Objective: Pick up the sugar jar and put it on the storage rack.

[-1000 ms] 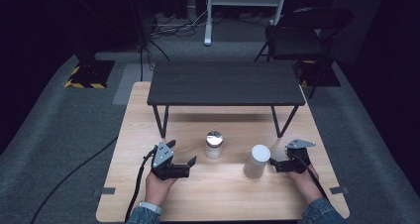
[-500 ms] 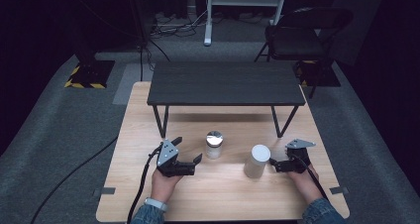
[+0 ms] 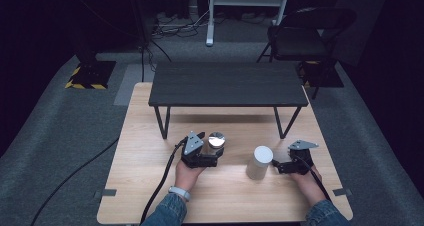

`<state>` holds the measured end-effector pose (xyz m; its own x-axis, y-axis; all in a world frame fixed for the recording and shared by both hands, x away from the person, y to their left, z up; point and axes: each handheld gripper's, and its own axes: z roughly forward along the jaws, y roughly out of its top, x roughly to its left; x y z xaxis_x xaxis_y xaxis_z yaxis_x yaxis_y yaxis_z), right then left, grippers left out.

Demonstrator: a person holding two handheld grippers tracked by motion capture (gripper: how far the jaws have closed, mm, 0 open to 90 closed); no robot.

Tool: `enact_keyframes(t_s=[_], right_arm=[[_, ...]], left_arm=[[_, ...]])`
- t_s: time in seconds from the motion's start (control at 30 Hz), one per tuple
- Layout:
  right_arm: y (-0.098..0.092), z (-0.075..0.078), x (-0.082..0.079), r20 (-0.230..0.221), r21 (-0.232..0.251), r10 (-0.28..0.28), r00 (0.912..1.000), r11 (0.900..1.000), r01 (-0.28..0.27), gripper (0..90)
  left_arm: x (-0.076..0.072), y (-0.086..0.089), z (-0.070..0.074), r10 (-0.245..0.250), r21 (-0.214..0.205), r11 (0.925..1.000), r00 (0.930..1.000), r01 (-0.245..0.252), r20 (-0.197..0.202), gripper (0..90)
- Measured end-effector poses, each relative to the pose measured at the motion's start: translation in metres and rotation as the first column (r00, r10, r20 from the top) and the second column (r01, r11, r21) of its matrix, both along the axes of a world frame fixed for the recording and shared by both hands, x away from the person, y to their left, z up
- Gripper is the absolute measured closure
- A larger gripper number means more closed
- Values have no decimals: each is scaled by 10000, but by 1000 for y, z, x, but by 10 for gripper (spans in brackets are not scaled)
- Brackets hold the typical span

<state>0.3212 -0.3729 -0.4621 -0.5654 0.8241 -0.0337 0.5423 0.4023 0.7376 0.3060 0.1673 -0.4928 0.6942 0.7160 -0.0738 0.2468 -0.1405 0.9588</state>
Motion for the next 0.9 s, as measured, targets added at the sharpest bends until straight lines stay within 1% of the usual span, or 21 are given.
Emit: enact_keyframes(t_s=[0.03,0.1,0.13,0.17,0.23,0.3,0.37,0.4,0.43,0.47,0.5,0.53,0.57,0.63,0.67,0.9], right_arm=[[0,0,0,-2,0,10,10000,10000,-10,12],[0,0,0,-4,2,17,10000,10000,-17,12],[0,0,0,-3,2,26,10000,10000,-26,12],[-1,0,0,-5,3,34,10000,10000,-34,12],[-1,0,1,-3,3,44,10000,10000,-44,11],[-1,0,1,-3,3,70,10000,10000,-70,11],[-1,0,1,-3,3,71,10000,10000,-71,11],[-1,0,1,-1,3,73,10000,10000,-73,11],[-1,0,1,-4,4,72,10000,10000,-72,11],[-1,0,1,-4,4,72,10000,10000,-72,11],[-1,0,1,-1,3,72,10000,10000,-72,11],[-1,0,1,0,0,75,10000,10000,-75,11],[-1,0,1,0,0,75,10000,10000,-75,11],[-1,0,1,-1,1,74,10000,10000,-74,11],[-1,0,1,-2,2,72,10000,10000,-72,11],[-1,0,1,-3,-1,55,10000,10000,-55,11]], left_arm=[[1,-2,-1,28,-15,10000,10000,-28,40,73],[3,-4,-6,118,-206,9997,9999,-117,67,83],[6,-6,-8,145,-155,9998,9999,-145,-16,94],[6,-6,-8,145,-155,9998,9999,-145,-16,104],[8,-8,-10,124,82,9999,9999,-124,-52,113],[9,-9,-12,91,134,9999,9999,-89,-86,139],[10,-11,-12,97,387,9992,9999,-95,-52,155],[9,-15,-13,58,617,9981,10000,-54,-62,201],[9,-15,-13,58,617,9981,10000,-54,-62,222],[9,-17,-13,42,758,9971,10000,-40,-22,222],[8,-20,-12,-26,1033,9946,10000,22,36,277],[6,-23,-11,37,1213,9926,9999,-51,116,301],[6,-23,-11,37,1213,9926,9999,-51,116,304],[7,-22,-11,27,1153,9933,10000,-26,-11,305],[6,-23,-11,66,1202,9927,10000,-71,45,305],[5,-25,-10,136,1266,9919,9999,-135,-2,308]])
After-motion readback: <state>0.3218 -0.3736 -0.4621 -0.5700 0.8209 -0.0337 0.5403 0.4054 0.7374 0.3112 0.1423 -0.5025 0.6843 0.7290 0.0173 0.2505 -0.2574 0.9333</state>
